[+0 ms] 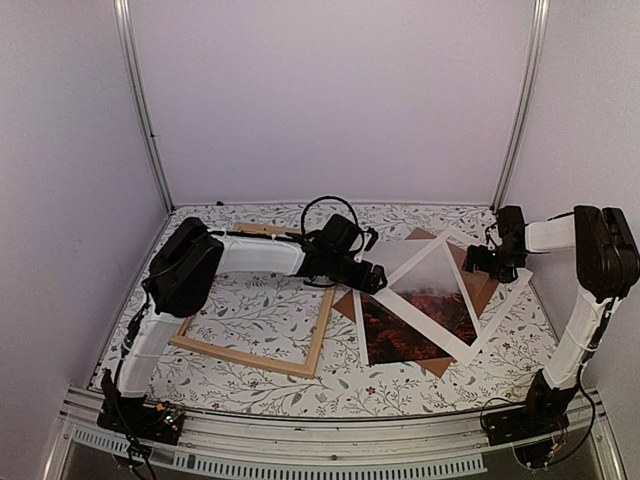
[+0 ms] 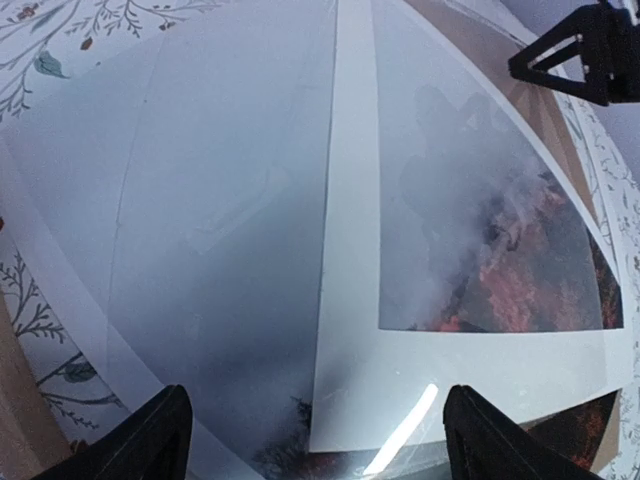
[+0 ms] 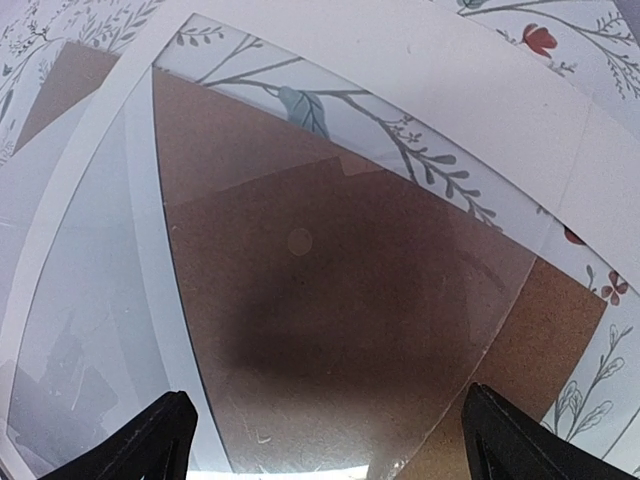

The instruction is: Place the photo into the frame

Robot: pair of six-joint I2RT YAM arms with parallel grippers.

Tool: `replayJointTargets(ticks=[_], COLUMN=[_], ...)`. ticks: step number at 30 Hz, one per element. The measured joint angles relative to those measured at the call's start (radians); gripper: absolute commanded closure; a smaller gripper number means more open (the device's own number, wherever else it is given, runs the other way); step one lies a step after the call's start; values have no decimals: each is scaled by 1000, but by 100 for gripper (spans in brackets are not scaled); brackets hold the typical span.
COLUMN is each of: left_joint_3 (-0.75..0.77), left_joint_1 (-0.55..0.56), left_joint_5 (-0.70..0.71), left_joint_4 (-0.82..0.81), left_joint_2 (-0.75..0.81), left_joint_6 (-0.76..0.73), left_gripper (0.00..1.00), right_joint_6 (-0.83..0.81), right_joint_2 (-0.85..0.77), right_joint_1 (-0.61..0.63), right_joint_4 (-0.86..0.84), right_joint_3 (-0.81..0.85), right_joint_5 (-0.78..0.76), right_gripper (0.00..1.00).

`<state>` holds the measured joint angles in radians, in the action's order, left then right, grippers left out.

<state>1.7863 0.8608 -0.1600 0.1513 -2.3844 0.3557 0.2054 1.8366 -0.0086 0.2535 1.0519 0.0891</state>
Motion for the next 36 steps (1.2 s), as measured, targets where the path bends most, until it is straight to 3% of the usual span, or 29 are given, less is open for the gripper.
replayJointTargets(ticks=[10, 17, 29, 36], left_joint_3=[206, 370, 385, 229], left_joint_1=[-1, -18, -39, -32], left_joint_5=[160, 159, 73, 29], left_joint_4=[58, 125, 172, 122], left_joint_2=[-119, -217, -233, -148], left_joint_6=[-32, -42, -47, -39], left_gripper=[9, 9, 20, 30], right_joint_6=[64, 111, 161, 178], right_joint_2=[-50, -103, -124, -125], right_joint_1=[0, 0, -3, -5], right_joint_4=[15, 11, -42, -52], right_joint_3=[-55, -113, -150, -154], right_joint_5=[-5, 26, 105, 114], right_gripper=[4, 5, 6, 6])
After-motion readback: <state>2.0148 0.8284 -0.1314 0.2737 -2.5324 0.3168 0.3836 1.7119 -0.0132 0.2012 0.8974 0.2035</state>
